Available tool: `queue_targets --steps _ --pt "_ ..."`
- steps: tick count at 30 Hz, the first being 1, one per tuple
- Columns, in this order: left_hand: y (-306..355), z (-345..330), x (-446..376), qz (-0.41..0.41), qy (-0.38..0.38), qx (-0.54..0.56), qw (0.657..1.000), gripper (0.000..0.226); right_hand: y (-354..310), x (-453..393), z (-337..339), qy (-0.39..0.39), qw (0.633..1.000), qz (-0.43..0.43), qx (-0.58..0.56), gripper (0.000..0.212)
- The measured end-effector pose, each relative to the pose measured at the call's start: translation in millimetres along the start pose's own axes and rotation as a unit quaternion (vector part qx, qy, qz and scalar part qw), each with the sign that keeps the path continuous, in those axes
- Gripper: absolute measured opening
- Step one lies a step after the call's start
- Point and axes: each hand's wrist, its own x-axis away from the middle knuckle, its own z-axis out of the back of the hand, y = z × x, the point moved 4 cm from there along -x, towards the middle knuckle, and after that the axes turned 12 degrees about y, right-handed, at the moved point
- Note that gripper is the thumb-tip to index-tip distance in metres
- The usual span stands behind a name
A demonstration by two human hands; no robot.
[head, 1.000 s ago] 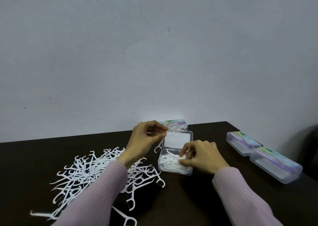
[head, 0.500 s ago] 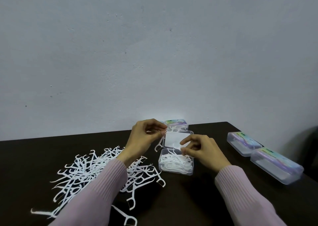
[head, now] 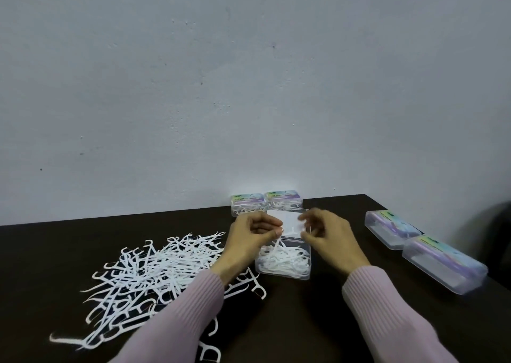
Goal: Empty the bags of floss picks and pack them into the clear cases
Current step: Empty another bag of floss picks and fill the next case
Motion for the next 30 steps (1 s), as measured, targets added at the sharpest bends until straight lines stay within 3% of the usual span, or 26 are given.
queue_targets --steps 3,6,13,19,24,27,30 --pt "1.5 -0.3 1.1 -0.023 0.011 -0.035 0.999 0.014 3.1 3.1 -7.5 -0.069 0.993 0.016 0.095 0.01" --pt "2.2 0.6 2.0 -0.047 0.011 -0.088 0.995 0.014 0.7 5.0 -7.2 -0.088 0.983 0.043 0.158 0.003" --pt "-2.8 3.0 6.5 -0.116 -0.022 -0.199 0.973 0.008 0.3 6.1 -7.9 -0.096 0.98 0.044 0.166 0.007" --pt "0.3 1.4 7.0 -0.173 -0.043 -0.299 0.937 0.013 -1.0 7.8 -3.9 -0.114 0.975 0.03 0.186 0.022" --pt "-1.0 3.0 6.5 -0.154 -0.109 -0.291 0.938 0.015 -2.3 4.5 4.4 -0.079 0.98 0.031 0.18 0.012" --pt "0.5 3.2 7.5 -0.144 -0.12 -0.254 0.949 0.017 4.9 2.0 11.7 -0.048 0.983 -0.009 0.175 0.005" --pt "-2.3 1.7 7.0 -0.167 -0.117 -0.278 0.939 0.017 13.6 1.5 16.7 -0.017 0.979 -0.072 0.188 0.008"
